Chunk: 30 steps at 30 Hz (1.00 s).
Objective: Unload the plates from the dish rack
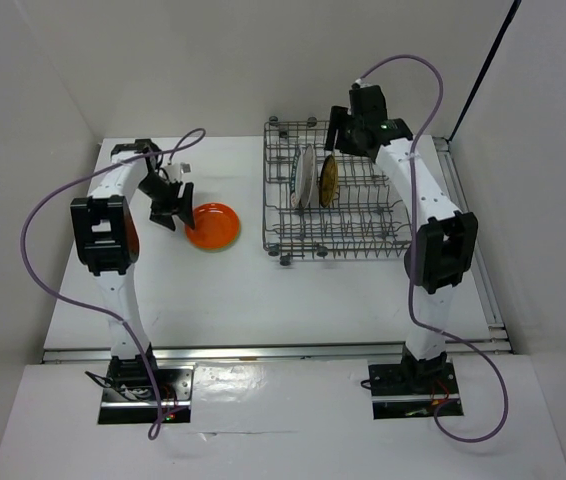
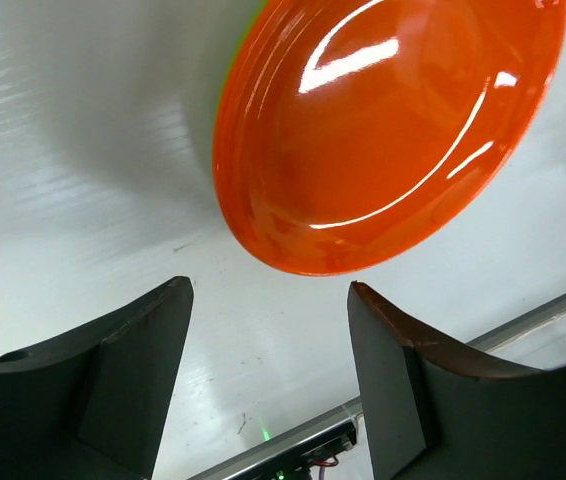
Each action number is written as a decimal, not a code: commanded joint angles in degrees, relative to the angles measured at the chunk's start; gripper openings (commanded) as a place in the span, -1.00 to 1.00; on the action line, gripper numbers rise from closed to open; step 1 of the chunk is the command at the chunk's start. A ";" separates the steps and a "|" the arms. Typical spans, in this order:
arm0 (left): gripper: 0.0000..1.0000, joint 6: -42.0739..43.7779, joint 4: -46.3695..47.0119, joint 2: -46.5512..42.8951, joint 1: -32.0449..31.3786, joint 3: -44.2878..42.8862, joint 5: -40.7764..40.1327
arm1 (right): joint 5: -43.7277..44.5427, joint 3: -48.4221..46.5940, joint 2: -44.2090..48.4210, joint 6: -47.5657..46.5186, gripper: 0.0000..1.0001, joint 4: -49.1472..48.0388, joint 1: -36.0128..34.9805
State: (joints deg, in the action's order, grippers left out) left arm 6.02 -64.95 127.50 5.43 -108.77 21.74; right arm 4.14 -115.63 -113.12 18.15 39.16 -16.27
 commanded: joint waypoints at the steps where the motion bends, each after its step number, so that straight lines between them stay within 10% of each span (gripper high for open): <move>1: 0.54 0.49 -1.85 -5.85 0.19 -3.03 -0.56 | -0.26 -0.48 -3.33 -0.74 0.40 0.85 -0.08; 12: 0.54 1.00 -5.71 -6.39 -1.48 -8.21 -1.97 | 3.40 0.76 -10.62 -0.75 0.00 -0.93 -0.08; 20: 0.56 2.59 -4.93 -12.27 -1.48 -4.44 -3.44 | 7.37 -3.37 -13.35 -1.98 -0.98 1.01 -0.08; 30: 0.56 4.26 -5.36 -20.09 -1.48 -1.80 -0.21 | 17.38 -7.50 -5.36 -2.68 -1.00 5.13 -1.75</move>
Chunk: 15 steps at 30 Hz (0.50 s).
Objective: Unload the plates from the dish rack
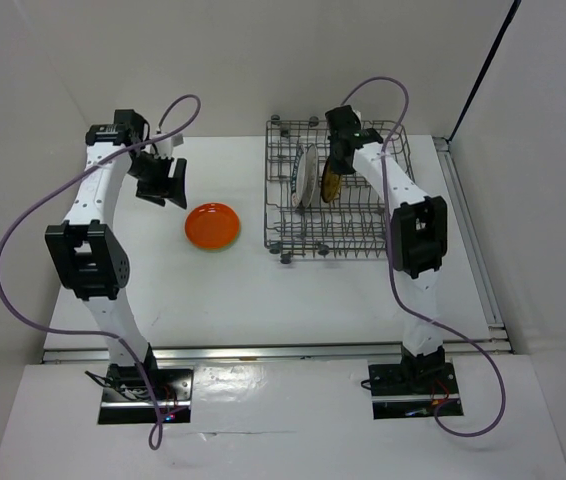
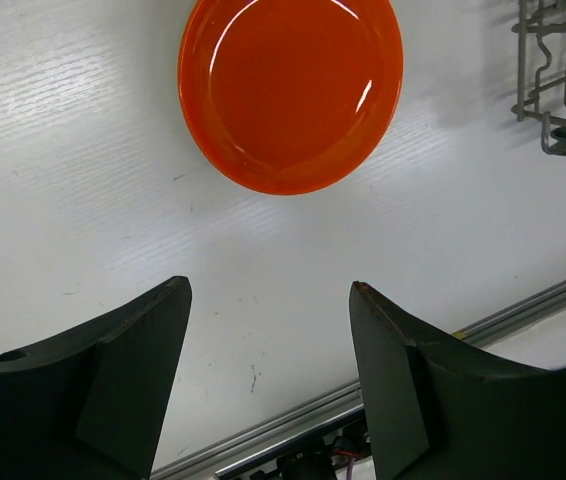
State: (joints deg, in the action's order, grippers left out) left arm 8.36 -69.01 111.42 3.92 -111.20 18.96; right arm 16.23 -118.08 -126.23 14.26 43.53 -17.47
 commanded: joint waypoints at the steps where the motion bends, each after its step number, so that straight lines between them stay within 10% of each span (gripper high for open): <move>1: 0.56 1.92 -1.30 -4.80 0.03 1.41 3.09 | 7.57 -5.05 9.32 1.21 -1.00 1.55 -0.54; 10: 0.62 3.50 -3.57 -10.42 -2.43 1.08 8.36 | 20.77 -11.89 17.33 -9.87 -1.00 3.22 -2.29; 13: 1.00 5.43 -4.46 -12.44 -3.04 0.54 14.76 | 8.62 -10.79 20.93 -10.75 -1.00 4.02 -4.32; 15: 1.00 5.44 -3.33 -14.64 -4.44 2.47 16.89 | -19.21 -0.04 25.76 -10.14 -1.00 -2.02 -4.32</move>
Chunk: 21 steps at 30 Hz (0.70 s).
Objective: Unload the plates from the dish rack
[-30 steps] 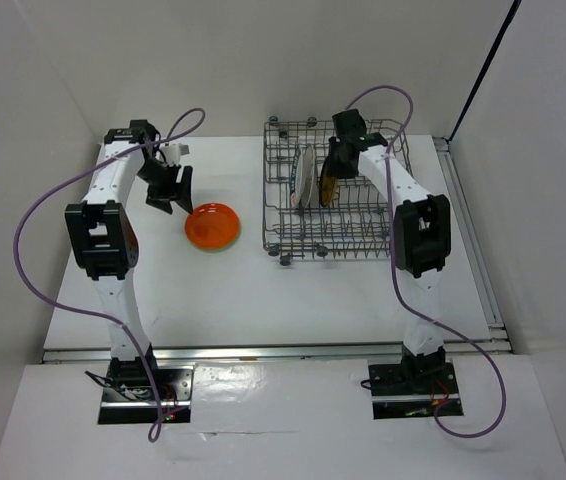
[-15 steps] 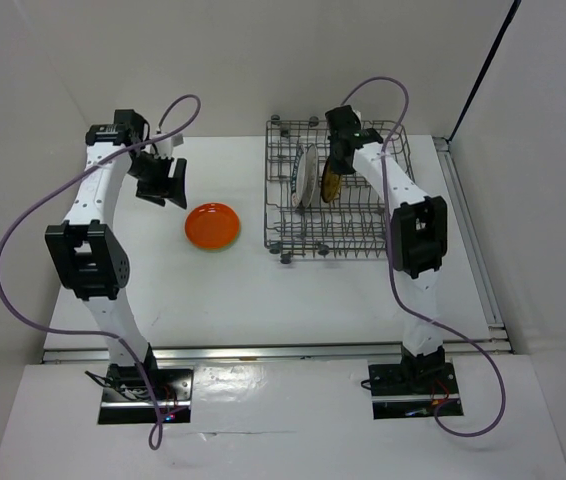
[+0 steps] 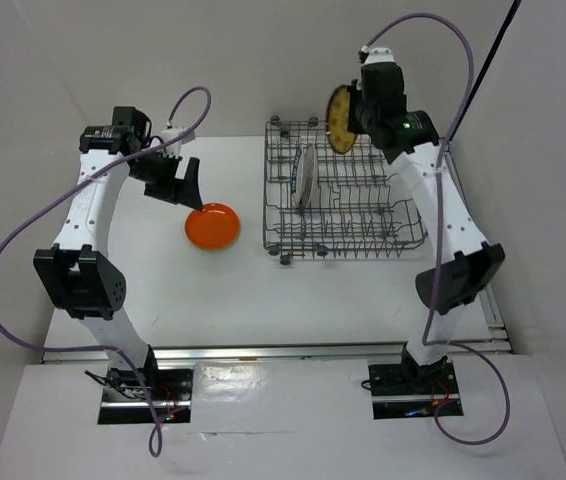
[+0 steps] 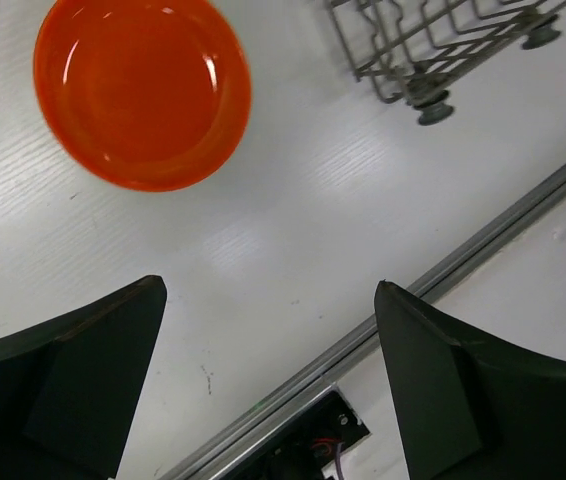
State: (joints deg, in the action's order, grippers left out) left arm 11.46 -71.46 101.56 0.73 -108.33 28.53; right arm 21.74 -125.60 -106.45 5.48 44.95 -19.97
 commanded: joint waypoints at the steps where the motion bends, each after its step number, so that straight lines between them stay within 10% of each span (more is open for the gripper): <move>1: 1.00 2.33 0.69 -5.40 -1.78 0.14 7.33 | -33.43 11.83 7.39 -0.47 -1.00 -6.34 -2.53; 9: 1.00 -0.74 5.71 -8.83 -6.34 5.14 4.52 | -67.32 32.09 8.91 7.63 -1.00 -32.54 -8.32; 21: 0.75 -1.88 6.51 -7.07 -7.15 9.63 3.19 | -79.65 36.04 1.34 12.98 -1.00 -45.12 -13.08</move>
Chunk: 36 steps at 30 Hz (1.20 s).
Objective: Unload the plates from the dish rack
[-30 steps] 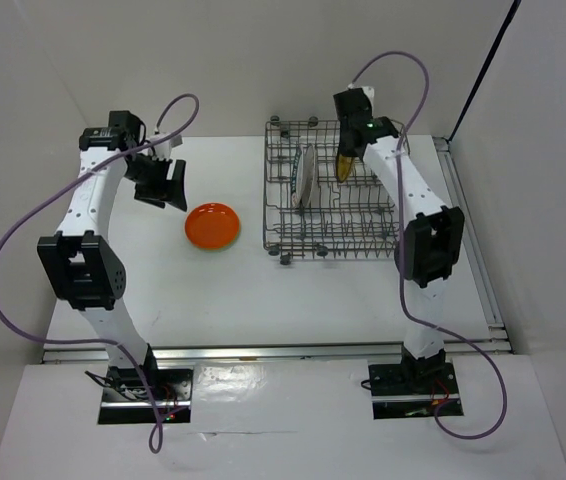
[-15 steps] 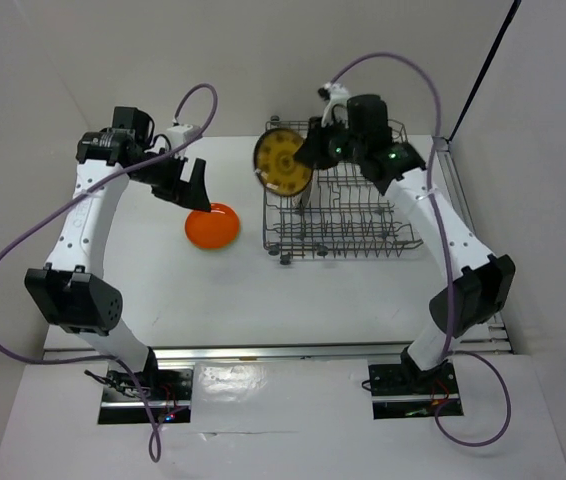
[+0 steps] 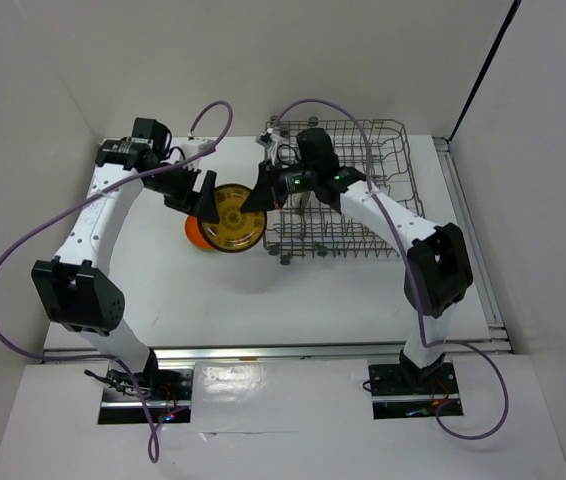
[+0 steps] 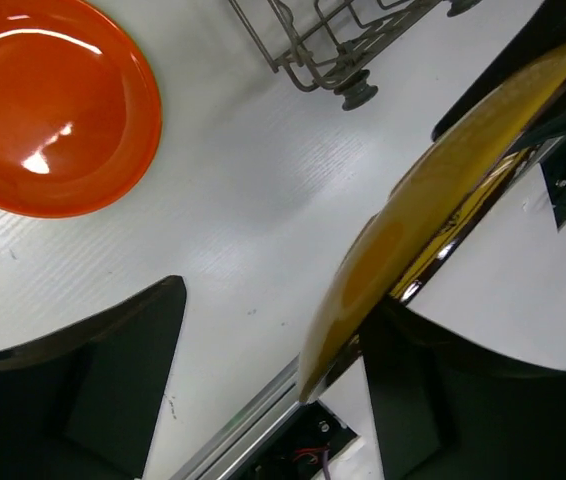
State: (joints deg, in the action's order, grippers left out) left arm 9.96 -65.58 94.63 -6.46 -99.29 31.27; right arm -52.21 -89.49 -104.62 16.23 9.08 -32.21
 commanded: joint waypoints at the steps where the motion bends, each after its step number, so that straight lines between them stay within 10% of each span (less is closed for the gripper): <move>1: 0.60 -0.38 0.63 -0.15 0.04 0.58 0.46 | -5.71 -0.68 -1.02 2.23 -1.00 -9.26 -1.36; 6: -1.00 -0.38 0.02 -0.15 0.04 -1.88 0.46 | -5.71 -1.82 -3.13 3.37 -1.00 -10.66 -1.37; 11: -1.00 0.15 -0.69 0.56 0.04 -2.76 0.46 | -4.14 -7.79 -7.08 -0.49 -0.99 -3.65 -1.37; 17: -1.00 1.04 -2.18 4.42 2.24 -4.60 -0.01 | 2.17 -23.06 -14.01 -6.74 0.11 5.48 0.38; 36: -1.00 -2.04 -2.89 28.32 8.22 -14.18 -6.65 | 29.26 -31.79 -10.25 -0.50 0.28 12.00 12.34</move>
State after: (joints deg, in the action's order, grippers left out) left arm 8.82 -68.66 123.02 2.04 -111.85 25.39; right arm -26.81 -119.50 -120.44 15.38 19.88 -19.53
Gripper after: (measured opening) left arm 0.173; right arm 0.627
